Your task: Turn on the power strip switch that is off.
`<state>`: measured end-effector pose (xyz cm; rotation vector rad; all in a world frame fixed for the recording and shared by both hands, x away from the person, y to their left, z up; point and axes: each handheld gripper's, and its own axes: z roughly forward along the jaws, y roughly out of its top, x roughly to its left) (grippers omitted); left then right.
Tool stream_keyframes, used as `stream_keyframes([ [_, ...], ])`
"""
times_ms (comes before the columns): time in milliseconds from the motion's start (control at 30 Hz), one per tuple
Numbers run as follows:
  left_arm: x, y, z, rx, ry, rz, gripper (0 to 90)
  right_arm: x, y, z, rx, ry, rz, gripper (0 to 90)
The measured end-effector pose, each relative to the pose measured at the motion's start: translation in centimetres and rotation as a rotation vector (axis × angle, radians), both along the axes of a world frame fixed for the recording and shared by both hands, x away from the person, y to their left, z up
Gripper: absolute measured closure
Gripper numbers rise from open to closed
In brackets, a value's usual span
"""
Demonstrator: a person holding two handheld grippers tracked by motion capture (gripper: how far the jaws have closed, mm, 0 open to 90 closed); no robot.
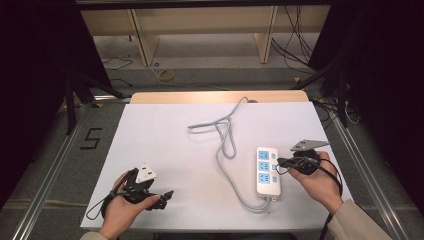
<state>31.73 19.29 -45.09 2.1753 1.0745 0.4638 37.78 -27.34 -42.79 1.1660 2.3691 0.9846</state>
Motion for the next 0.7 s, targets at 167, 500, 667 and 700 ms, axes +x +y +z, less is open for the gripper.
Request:
stream_keyframes([
  [167,0.0,0.0,0.0,-0.002,0.000,0.001,6.9,0.3,0.2,-0.2,-0.008,0.013,0.001,90.0],
  [500,0.0,-0.1,0.0,0.001,0.000,0.001,7.1,1.0,0.7,-0.6,-0.017,0.040,0.001,90.0],
  [667,0.0,-0.1,0.0,0.004,0.001,-0.001,7.2,1.3,1.0,-0.8,-0.024,0.057,0.006,90.0],
  [700,0.0,-0.1,0.0,0.004,0.001,-0.001,7.2,1.3,1.0,-0.8,-0.024,0.057,0.006,90.0],
])
